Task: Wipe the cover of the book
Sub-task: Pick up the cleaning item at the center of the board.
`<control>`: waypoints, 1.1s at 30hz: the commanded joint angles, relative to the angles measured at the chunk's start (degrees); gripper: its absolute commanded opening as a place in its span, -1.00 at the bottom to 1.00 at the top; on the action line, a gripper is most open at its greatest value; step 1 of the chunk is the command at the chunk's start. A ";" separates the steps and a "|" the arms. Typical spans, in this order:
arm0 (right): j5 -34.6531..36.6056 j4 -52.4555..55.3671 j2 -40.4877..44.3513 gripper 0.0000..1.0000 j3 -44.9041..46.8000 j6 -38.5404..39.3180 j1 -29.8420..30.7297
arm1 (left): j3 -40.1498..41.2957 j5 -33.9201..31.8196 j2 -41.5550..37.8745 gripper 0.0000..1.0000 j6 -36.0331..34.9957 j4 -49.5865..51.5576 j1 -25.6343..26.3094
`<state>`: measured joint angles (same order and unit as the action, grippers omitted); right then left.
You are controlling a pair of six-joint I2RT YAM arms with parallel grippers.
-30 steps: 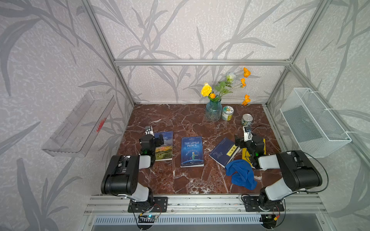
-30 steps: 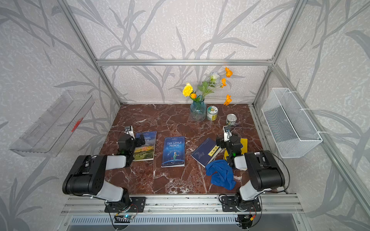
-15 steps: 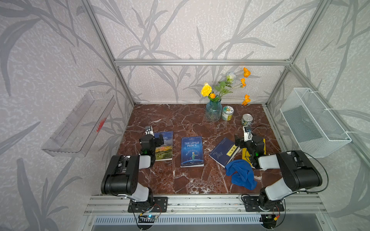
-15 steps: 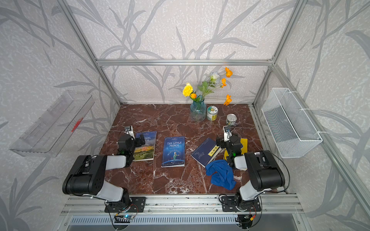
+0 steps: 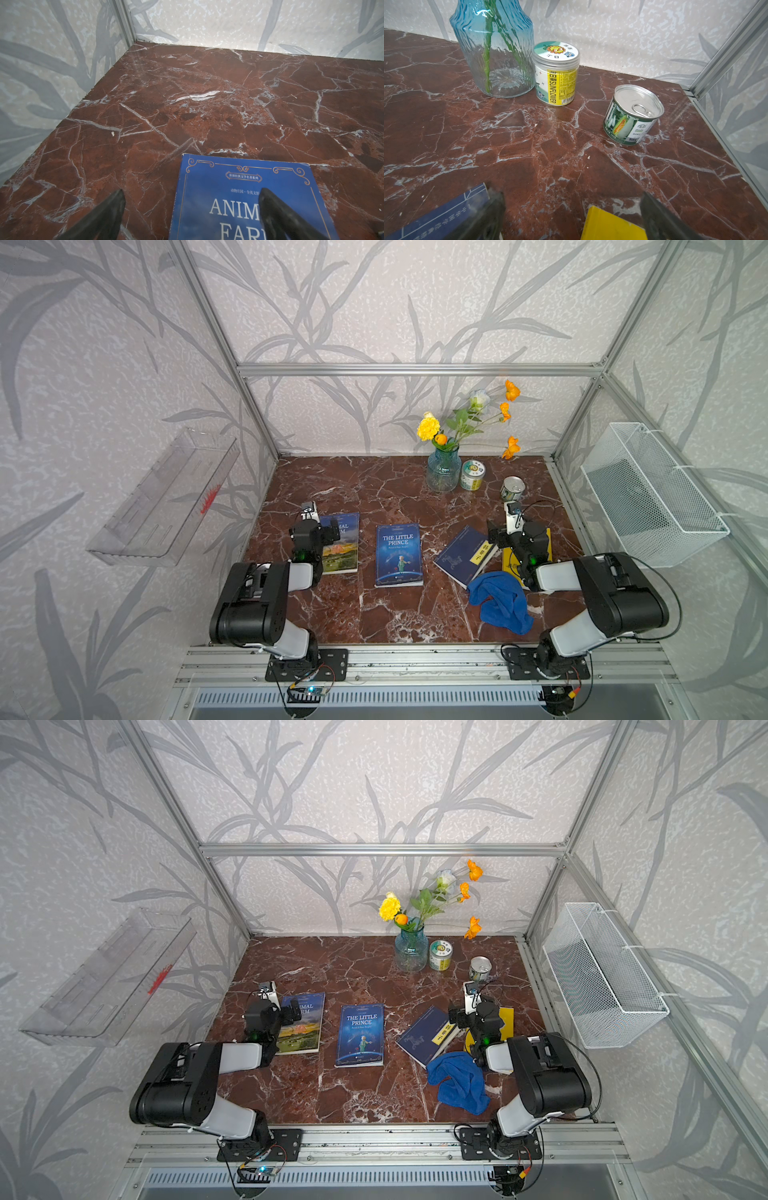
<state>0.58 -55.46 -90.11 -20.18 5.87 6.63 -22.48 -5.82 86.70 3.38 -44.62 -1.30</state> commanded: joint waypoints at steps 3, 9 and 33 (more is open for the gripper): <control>0.56 -1.48 -0.59 0.98 -0.65 0.33 0.16 | -1.19 0.40 0.41 0.99 -0.96 -0.84 -0.20; 0.56 -1.50 -0.60 0.98 -0.69 0.28 0.13 | -1.18 0.29 0.40 0.99 -0.92 -0.83 -0.17; 1.17 -1.05 -0.68 0.98 -0.89 0.01 0.15 | -1.28 0.37 0.47 0.99 -0.83 -0.77 -0.20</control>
<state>0.80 -55.46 -90.11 -20.18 5.89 6.70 -22.48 -5.85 86.70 3.38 -44.64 -1.30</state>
